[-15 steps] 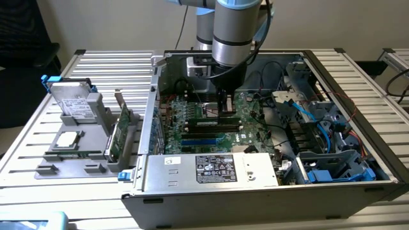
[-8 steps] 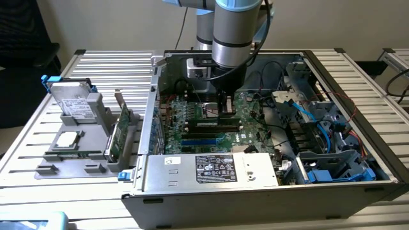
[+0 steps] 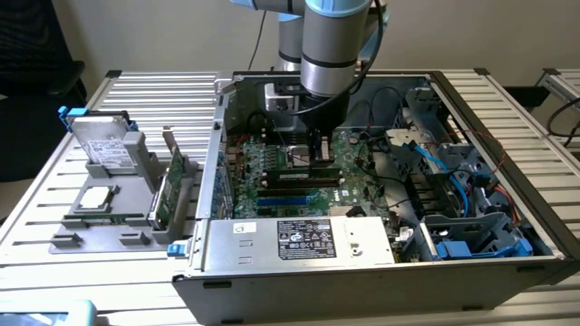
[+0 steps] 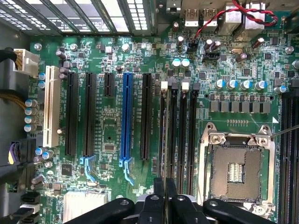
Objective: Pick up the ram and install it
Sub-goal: 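Insert the ram into the slot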
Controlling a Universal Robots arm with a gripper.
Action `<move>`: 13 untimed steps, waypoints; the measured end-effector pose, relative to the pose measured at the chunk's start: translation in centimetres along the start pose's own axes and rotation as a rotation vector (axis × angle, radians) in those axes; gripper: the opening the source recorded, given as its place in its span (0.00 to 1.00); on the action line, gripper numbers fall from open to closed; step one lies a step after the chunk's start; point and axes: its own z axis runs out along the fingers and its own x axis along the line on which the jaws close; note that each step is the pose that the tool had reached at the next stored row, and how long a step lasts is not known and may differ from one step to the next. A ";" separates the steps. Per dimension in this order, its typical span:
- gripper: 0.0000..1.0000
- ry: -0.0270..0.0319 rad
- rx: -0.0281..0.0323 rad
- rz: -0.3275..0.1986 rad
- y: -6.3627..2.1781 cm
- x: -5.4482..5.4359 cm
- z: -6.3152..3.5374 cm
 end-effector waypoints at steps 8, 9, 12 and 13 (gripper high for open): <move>0.13 0.0001 0.0000 0.001 0.00 0.0 0.16; 0.13 0.0002 0.0000 0.001 0.00 0.0 0.17; 0.13 0.0000 0.0000 0.001 0.00 0.0 0.21; 0.13 0.0000 0.0001 0.001 0.00 0.0 0.22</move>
